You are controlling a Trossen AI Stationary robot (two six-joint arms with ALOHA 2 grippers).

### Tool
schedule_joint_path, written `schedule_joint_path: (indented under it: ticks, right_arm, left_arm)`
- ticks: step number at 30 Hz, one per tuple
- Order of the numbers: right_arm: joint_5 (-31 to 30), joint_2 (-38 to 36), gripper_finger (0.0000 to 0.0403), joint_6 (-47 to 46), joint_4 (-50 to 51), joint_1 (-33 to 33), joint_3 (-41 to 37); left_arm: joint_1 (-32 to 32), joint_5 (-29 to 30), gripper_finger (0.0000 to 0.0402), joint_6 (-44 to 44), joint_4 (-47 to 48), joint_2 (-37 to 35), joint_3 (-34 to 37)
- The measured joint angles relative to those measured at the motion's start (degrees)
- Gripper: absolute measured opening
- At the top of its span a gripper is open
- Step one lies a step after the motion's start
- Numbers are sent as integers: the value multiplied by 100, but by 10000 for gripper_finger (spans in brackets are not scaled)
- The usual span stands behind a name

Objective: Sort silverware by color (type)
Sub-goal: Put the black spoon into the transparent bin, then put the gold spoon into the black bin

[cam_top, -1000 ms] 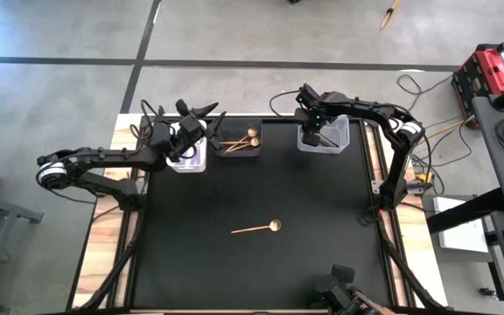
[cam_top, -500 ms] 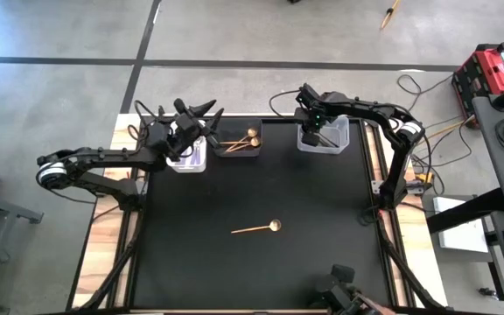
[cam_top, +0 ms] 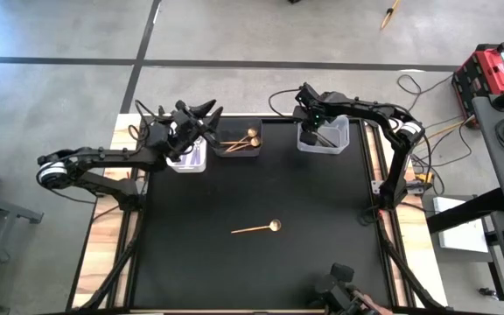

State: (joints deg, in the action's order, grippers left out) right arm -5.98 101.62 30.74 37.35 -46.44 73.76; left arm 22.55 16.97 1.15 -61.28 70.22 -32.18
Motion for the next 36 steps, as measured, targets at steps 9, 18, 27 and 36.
schedule_joint_path:
  ticks: [9,18,27,36]
  right_arm:
    - [-2,-2,77,-87,-26,2,0]
    - [-4,-10,79,-274,13,4,2]
    - [-4,-314,68,-689,398,4,2]
    - [-4,-684,56,-1395,434,4,9]
  left_arm:
    - [-4,2,145,-182,180,19,0]
    - [-4,2,145,-171,264,19,0]
    - [-4,4,145,114,280,19,2]
    - [-4,4,145,366,282,59,2]
